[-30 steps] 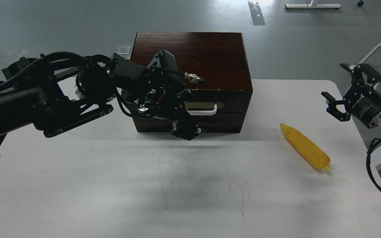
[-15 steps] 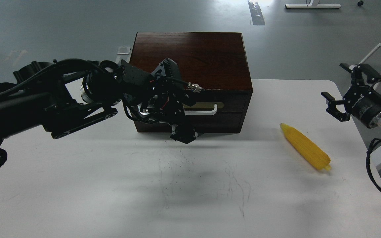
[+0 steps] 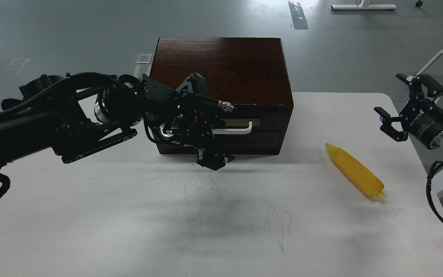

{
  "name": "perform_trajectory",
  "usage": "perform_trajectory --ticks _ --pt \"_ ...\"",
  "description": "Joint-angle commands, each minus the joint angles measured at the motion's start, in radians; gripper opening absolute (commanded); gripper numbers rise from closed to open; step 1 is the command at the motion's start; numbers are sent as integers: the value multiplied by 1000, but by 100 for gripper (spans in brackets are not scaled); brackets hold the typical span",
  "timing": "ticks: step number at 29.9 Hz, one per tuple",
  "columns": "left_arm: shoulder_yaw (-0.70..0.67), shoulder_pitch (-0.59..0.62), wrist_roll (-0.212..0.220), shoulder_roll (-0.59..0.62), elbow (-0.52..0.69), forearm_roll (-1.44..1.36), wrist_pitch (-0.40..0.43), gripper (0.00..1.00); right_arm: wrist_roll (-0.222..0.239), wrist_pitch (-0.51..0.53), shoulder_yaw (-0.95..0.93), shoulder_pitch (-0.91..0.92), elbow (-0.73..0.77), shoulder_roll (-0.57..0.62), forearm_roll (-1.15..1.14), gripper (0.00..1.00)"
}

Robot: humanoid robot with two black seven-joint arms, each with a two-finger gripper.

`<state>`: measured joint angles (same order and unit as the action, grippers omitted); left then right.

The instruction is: Put corn in drawer with both arms

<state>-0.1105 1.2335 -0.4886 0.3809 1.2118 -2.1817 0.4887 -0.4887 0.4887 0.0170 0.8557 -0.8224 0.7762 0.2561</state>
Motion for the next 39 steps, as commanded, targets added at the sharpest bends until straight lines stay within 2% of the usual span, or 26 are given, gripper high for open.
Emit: perform_trajectory --ticks 1,16,31,39 --pt "0 0 0 -2 -1 0 0 99 0 0 1 -4 -1 2 0 100" --pt "26 -19 0 1 23 0 0 99 0 0 0 -9 0 2 0 100" --pt "28 -28 0 115 328 0 0 99 0 0 0 -9 0 2 0 100" --pt "28 -37 0 139 353 0 0 99 0 0 0 -9 0 2 0 100"
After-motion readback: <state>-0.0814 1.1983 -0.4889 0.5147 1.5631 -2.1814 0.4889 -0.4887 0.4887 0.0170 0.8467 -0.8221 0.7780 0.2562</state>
